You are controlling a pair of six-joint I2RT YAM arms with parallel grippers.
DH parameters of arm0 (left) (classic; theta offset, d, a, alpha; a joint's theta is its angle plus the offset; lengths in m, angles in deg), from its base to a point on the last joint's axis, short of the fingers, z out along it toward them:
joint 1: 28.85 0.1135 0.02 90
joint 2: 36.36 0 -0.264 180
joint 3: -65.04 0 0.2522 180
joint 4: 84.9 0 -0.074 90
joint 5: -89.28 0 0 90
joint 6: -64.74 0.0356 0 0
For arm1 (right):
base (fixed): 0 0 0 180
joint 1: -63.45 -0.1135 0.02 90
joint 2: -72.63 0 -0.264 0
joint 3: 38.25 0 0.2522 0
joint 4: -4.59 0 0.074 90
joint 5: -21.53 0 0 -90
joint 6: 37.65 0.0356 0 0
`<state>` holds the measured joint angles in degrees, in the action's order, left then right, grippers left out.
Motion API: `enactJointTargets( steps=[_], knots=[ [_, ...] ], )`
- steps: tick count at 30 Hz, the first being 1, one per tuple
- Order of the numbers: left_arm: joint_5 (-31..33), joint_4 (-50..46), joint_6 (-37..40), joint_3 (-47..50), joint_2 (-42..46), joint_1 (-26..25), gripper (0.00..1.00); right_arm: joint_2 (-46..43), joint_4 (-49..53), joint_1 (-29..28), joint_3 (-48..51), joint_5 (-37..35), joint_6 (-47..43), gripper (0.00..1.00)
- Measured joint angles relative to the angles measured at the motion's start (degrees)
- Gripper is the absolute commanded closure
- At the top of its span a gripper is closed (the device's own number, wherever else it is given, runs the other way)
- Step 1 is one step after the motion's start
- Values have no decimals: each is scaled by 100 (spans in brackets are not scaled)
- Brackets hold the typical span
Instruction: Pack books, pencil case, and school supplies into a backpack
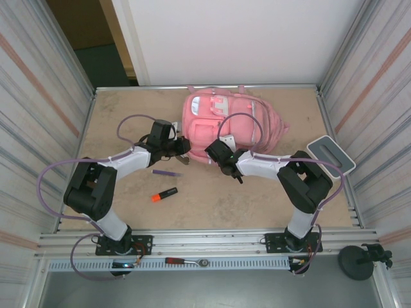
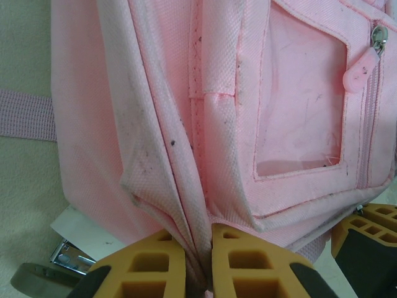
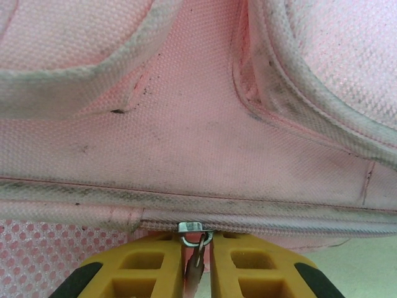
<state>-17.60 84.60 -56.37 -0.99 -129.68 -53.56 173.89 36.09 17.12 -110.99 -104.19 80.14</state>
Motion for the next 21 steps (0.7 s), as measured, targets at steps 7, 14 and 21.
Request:
enactJointTargets(
  steps=[7,14,21],
  knots=[
    [2,-22,26,-17,0,0,100,13,-247,31,127,-2,-50,95],
    [-20,-382,247,-361,-103,155,100,-315,-592,155,549,114,-155,100],
    [-369,-793,566,-1123,-754,839,100,-1309,-848,879,1373,929,-291,100]
  ],
)
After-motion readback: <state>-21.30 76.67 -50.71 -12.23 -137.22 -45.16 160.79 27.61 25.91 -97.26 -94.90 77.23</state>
